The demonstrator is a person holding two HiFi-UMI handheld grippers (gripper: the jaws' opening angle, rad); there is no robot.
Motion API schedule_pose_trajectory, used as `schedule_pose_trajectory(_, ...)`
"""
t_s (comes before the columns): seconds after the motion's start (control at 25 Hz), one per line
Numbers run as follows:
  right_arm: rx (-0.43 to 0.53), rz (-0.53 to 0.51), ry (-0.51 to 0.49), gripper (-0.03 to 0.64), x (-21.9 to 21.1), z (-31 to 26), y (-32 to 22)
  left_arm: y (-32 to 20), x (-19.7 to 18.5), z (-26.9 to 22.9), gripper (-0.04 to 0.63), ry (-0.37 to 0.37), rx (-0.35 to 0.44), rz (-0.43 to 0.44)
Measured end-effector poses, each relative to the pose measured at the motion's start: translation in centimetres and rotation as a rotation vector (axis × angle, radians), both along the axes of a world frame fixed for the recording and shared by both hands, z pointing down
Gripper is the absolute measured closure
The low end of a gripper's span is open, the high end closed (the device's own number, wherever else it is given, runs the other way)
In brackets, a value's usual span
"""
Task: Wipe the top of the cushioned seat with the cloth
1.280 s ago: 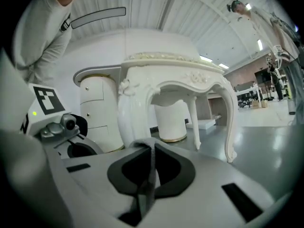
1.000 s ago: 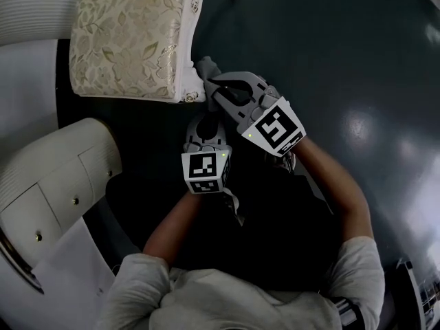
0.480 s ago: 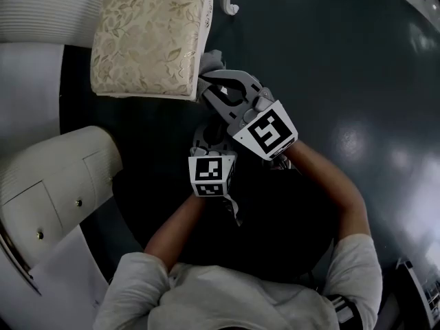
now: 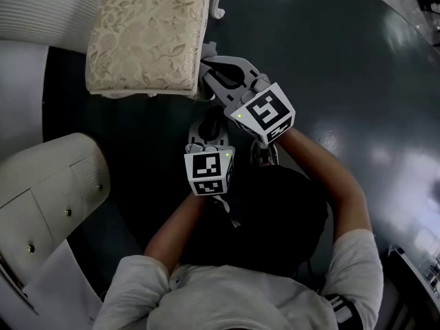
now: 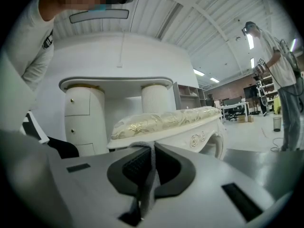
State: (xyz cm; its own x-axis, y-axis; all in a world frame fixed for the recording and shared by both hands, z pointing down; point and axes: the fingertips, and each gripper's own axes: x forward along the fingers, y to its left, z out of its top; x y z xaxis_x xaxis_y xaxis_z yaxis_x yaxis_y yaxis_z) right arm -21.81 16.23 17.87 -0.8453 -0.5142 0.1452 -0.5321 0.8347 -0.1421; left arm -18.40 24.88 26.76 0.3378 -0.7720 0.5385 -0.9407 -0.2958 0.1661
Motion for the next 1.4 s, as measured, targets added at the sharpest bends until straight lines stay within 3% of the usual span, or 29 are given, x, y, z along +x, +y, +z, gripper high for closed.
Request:
schedule_pose_trajectory(0.16,0.012,0.08,0.124,0.603,0.0,0.4,-1.8,-0.2,0.2,-1.3,0.581,0.068,0.02,-0.003)
schedule_pose_trajectory(0.44,0.019,0.107,0.266,0.603,0.0,0.4,-3.8,-0.6,0.2,-2.6,0.581,0.103,0.06,-0.015)
schedule_pose_trajectory(0.76,0.157,0.147,0.095,0.603,0.5,0.0,-6.4,-4.7,3.0,0.1,0.583,0.013,0.075,-0.019)
schedule_pose_trajectory(0.92,0.244,0.067,0.096,0.603,0.7,0.2,-7.2,-6.0,3.0,1.2,0.583,-0.031,0.071,-0.024)
schedule_pose_trajectory(1.28,0.31,-0.042,0.059,0.603,1.0,0.3,-8.5,-9.5,3.8,1.1,0.581,-0.084,0.124,-0.119)
schedule_pose_trajectory(1.4,0.311,-0.06,0.021,0.603,1.2,0.1,-9.1,-10.3,3.4,1.3,0.582,-0.108,0.109,-0.156)
